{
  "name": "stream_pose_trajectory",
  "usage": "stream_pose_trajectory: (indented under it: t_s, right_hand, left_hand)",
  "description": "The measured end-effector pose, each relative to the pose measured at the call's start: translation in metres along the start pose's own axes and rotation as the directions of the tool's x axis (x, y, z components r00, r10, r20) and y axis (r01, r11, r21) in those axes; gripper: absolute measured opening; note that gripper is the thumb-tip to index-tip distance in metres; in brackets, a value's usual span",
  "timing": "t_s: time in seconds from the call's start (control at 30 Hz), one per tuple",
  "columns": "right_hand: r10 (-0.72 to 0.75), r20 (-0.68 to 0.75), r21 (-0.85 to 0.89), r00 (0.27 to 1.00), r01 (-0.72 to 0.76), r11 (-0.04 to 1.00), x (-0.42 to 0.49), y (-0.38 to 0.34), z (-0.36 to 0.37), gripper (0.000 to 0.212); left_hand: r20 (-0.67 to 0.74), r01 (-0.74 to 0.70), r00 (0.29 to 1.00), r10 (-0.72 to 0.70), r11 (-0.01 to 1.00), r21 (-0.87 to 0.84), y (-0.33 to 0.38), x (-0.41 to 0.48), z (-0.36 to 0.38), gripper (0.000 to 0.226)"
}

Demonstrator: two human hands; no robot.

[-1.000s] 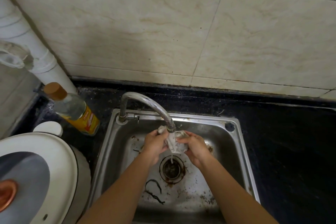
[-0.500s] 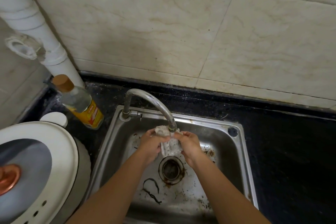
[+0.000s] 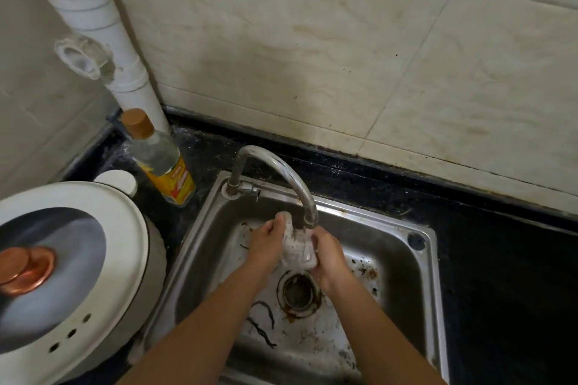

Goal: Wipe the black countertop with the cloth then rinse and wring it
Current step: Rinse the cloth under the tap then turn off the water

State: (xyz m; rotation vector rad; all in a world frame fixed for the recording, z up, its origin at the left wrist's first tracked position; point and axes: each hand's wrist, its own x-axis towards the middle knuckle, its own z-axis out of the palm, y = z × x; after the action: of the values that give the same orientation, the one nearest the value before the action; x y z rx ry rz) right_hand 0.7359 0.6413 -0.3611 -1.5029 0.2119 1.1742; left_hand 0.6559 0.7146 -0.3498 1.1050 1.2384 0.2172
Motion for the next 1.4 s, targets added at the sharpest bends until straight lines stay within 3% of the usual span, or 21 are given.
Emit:
stream_pose_trajectory:
  t_s: [0.1, 0.27, 0.37, 0.5, 0.63, 0.83, 0.9, 1.03, 1.17, 1.27, 1.4]
  right_hand:
    - [0.002, 0.004, 0.001, 1.0, -0.002, 1.0, 0.001, -0.001, -0.009, 0.028]
    - [0.034, 0.075, 0.036, 0.997, -0.036, 0.999, 0.001, -0.005, -0.018, 0.022]
    - [0.059, 0.135, 0.099, 0.989, -0.073, 0.992, 0.002, -0.007, -0.024, 0.029]
    - [0.02, 0.176, 0.075, 0.984, -0.034, 0.997, 0.001, -0.011, -0.027, 0.027]
    - [-0.099, 0.094, -0.131, 0.991, 0.111, 0.985, 0.006, -0.007, -0.021, 0.022]
    - [-0.115, 0.0, -0.403, 0.993, 0.106, 0.909, 0.003, -0.007, -0.002, 0.043]
    - [-0.153, 0.014, -0.406, 0.988, 0.145, 0.902, 0.004, -0.005, 0.0, 0.041]
    - [-0.147, 0.032, -0.334, 0.989, 0.149, 0.931, 0.008, -0.003, -0.003, 0.017]
    - [-0.197, 0.07, -0.224, 0.978, 0.208, 0.952, 0.007, -0.002, -0.01, 0.024]
    - [-0.251, 0.07, -0.29, 0.965, 0.261, 0.921, 0.005, -0.004, -0.011, 0.017]
    - [-0.27, 0.136, -0.455, 0.953, 0.302, 0.838, 0.001, -0.003, -0.002, 0.019]
  left_hand:
    - [0.048, -0.049, 0.998, 0.045, 0.994, 0.099, 0.003, -0.003, 0.0, 0.034]
    - [0.191, -0.104, 0.979, 0.074, 0.983, 0.153, 0.012, -0.005, 0.0, 0.005]
    - [0.232, -0.105, 0.97, 0.074, 0.986, 0.127, 0.017, -0.004, 0.001, 0.015]
    - [0.146, -0.094, 0.986, 0.077, 0.989, 0.111, 0.017, 0.001, 0.005, 0.005]
    - [0.051, -0.101, 0.994, 0.094, 0.982, 0.158, 0.009, 0.005, 0.011, 0.022]
    - [-0.059, -0.099, 0.992, 0.108, 0.986, 0.136, -0.004, 0.013, 0.016, 0.041]
    - [-0.054, -0.124, 0.99, 0.134, 0.98, 0.155, -0.005, 0.015, 0.015, 0.037]
    - [-0.017, -0.162, 0.985, 0.17, 0.961, 0.223, -0.006, 0.016, 0.01, 0.023]
    - [-0.008, -0.172, 0.984, 0.179, 0.956, 0.236, -0.009, 0.019, 0.005, 0.012]
    - [0.041, -0.127, 0.992, 0.122, 0.977, 0.171, -0.006, 0.019, 0.002, 0.016]
    - [0.026, -0.121, 0.993, 0.119, 0.971, 0.205, -0.005, 0.017, 0.011, 0.031]
